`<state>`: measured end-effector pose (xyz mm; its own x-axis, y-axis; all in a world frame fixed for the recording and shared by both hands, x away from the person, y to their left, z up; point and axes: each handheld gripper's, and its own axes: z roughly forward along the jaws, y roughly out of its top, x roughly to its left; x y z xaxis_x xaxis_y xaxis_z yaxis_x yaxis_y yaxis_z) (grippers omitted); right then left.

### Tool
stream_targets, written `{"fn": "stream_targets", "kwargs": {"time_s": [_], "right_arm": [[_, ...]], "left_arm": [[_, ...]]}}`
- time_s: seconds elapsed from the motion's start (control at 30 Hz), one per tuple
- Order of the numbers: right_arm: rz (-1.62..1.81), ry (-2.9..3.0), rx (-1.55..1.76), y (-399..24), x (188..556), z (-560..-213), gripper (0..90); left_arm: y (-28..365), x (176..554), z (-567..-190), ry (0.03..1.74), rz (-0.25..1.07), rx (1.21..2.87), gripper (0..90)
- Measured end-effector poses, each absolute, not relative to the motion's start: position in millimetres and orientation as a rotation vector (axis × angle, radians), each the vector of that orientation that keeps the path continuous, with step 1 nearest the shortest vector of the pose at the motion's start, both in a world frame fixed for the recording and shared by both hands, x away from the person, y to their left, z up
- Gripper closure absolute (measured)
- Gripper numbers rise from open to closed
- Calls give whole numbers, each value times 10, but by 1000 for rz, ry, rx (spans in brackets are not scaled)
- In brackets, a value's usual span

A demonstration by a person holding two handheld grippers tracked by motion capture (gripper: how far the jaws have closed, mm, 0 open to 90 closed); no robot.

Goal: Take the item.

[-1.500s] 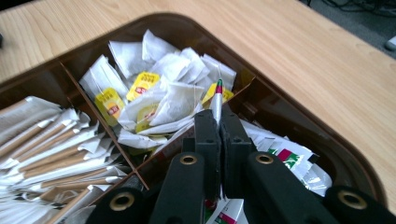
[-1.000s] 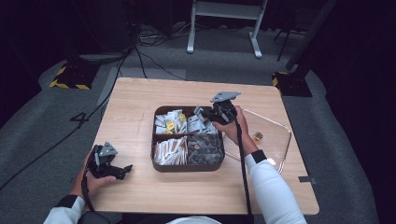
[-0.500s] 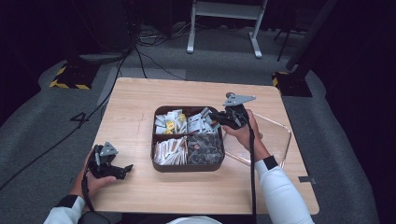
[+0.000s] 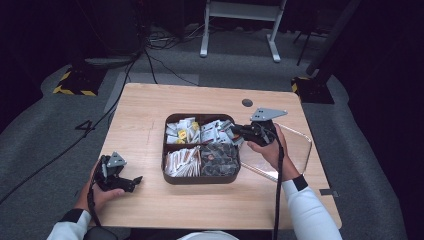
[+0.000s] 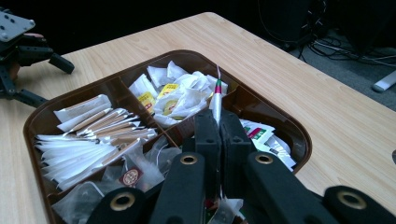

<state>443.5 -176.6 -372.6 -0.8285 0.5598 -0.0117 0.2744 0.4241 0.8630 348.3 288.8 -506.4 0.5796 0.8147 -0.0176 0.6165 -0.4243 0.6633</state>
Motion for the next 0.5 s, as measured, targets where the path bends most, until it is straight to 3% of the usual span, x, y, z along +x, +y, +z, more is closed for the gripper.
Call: {"fn": "stream_targets", "kwargs": {"time_s": [0.5], "right_arm": [[1403,2396,651,-1961,4106,-3718,888]], "left_arm": [[2888,3483,-5064,1134,409,2181,5]]}}
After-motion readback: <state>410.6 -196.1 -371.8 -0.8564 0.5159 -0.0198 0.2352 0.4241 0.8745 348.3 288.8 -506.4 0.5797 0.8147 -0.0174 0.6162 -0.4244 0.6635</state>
